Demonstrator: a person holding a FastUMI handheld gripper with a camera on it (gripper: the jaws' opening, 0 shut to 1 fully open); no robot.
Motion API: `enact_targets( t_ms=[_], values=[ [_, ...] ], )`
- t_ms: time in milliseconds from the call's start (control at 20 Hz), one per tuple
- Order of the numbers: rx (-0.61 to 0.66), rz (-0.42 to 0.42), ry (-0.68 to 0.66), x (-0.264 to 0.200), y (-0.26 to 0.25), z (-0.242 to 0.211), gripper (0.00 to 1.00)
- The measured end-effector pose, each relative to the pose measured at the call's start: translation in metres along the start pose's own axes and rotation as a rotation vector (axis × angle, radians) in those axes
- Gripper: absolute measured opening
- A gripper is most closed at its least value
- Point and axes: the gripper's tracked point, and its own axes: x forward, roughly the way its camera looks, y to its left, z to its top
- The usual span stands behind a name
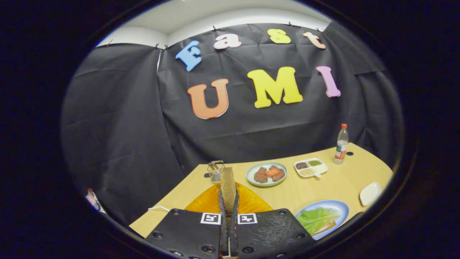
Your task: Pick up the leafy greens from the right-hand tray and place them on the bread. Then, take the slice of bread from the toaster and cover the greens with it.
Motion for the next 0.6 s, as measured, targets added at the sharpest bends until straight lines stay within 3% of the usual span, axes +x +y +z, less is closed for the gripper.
enact_targets(
  t_ms=[250, 600],
  values=[
    [0.022, -0.001, -0.077, -0.032, -0.028, 0.027, 0.02],
    [0.047, -0.121, 0.004, -0.04, -0.131, -0.032, 0.02]
  ],
)
